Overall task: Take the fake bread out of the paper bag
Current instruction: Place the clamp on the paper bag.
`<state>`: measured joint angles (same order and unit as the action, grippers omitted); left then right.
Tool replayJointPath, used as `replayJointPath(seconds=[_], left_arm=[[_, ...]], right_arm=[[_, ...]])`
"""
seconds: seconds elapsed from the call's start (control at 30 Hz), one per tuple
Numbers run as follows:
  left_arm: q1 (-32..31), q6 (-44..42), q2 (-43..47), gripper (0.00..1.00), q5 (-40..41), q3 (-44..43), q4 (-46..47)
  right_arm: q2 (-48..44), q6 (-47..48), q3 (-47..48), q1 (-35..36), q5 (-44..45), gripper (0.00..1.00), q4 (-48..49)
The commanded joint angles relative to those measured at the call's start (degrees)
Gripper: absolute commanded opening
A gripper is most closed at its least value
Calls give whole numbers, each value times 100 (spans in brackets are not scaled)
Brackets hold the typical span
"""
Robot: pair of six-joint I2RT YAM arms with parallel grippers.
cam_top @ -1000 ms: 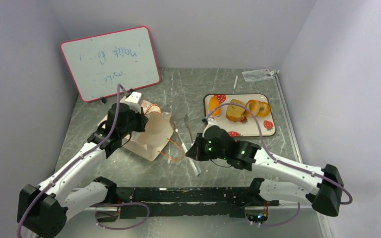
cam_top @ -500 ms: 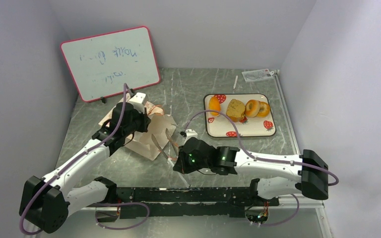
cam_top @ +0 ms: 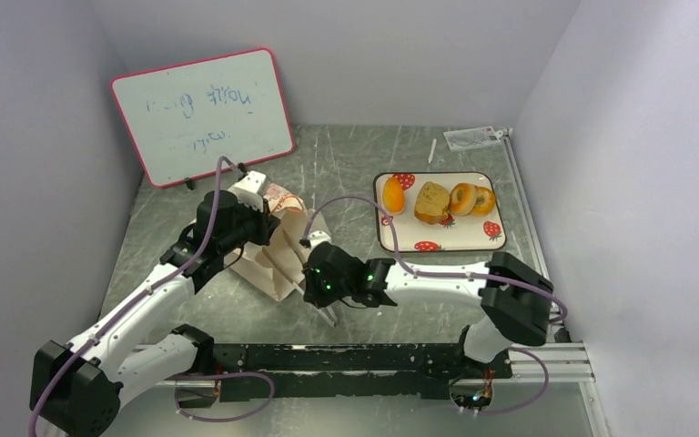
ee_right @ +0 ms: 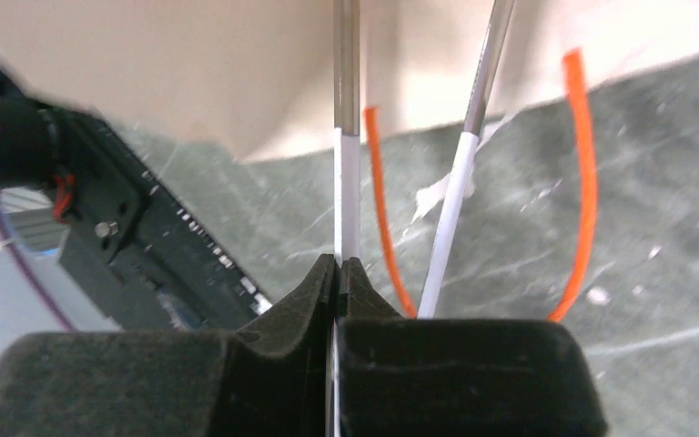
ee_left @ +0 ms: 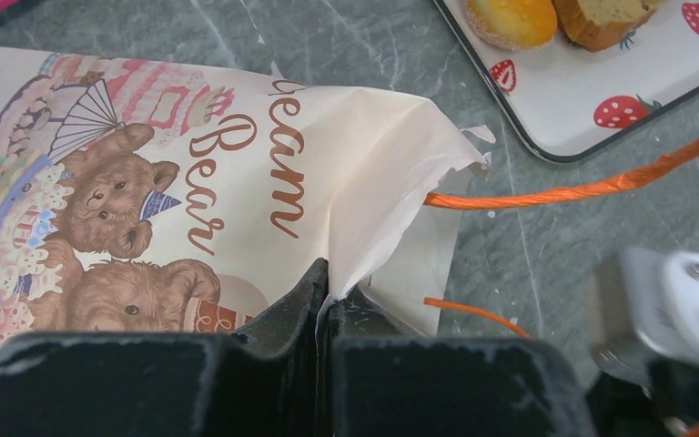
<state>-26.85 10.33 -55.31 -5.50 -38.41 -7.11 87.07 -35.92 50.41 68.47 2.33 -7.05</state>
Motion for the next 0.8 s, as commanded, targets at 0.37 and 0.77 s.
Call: replayJointPath(seconds=[0.37, 0.77], left_arm=[[-35, 260, 290, 7, -205, 486, 140], [-37, 576, 51, 7, 151, 86, -50]], right_arm=[[716, 1200, -12, -348, 369, 32, 1252], [-722, 1608, -371, 356, 3202, 95, 1577]])
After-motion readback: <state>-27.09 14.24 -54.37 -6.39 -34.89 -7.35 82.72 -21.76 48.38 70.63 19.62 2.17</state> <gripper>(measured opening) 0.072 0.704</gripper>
